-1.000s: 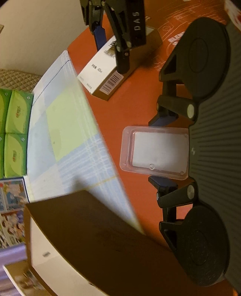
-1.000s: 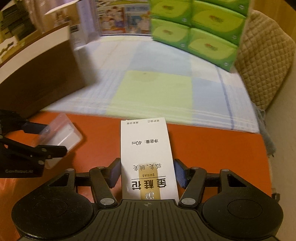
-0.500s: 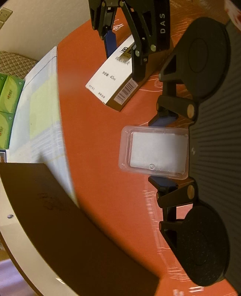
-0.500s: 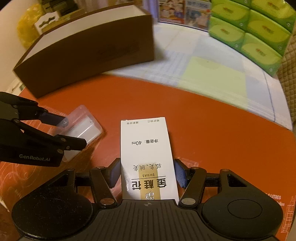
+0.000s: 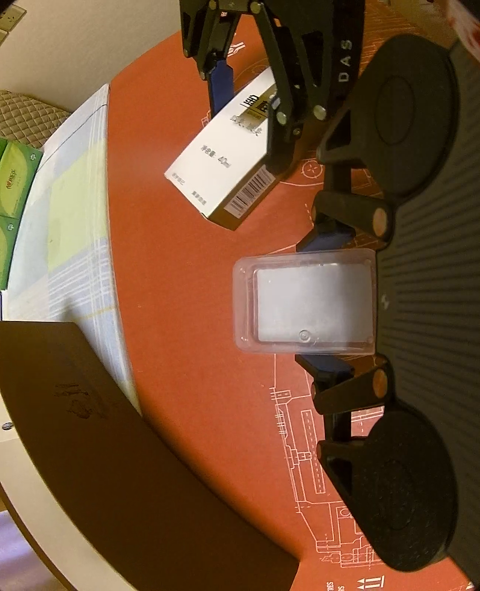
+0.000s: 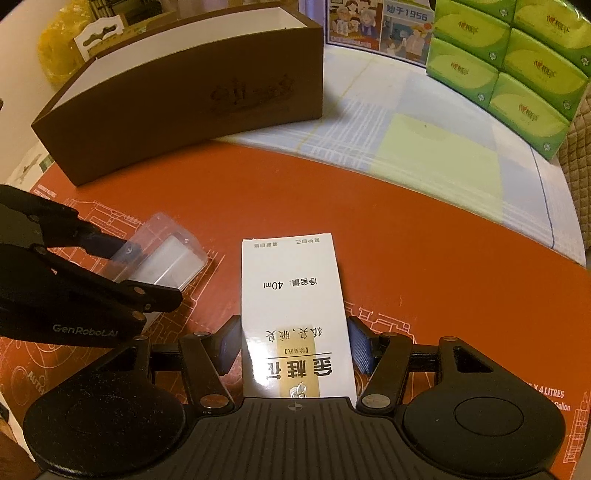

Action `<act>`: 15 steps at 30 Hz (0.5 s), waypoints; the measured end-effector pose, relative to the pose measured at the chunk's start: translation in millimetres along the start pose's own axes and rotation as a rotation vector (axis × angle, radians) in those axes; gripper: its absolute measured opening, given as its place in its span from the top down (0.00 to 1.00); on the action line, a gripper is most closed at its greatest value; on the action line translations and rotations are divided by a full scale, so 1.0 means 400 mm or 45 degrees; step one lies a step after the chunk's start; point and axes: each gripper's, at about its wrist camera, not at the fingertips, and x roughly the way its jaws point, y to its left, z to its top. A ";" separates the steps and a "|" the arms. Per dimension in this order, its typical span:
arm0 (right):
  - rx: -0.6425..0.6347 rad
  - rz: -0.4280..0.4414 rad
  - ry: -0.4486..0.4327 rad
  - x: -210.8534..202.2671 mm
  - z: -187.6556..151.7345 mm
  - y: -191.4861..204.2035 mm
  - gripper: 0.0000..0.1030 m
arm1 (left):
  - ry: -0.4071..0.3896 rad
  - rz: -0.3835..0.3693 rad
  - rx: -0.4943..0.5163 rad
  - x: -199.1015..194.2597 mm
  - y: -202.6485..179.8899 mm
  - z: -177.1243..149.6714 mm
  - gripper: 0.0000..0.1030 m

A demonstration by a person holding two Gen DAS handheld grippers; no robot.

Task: Organize rigid objects
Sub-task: 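Lift and carry the product box and clear case over the brown box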

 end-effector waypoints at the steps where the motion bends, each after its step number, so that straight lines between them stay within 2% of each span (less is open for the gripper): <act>1: -0.003 -0.001 -0.004 -0.002 -0.001 0.001 0.45 | -0.007 0.001 0.000 -0.004 -0.001 0.000 0.50; 15: -0.002 -0.009 -0.075 -0.045 -0.005 0.016 0.46 | -0.095 0.024 -0.050 -0.088 0.012 -0.002 0.50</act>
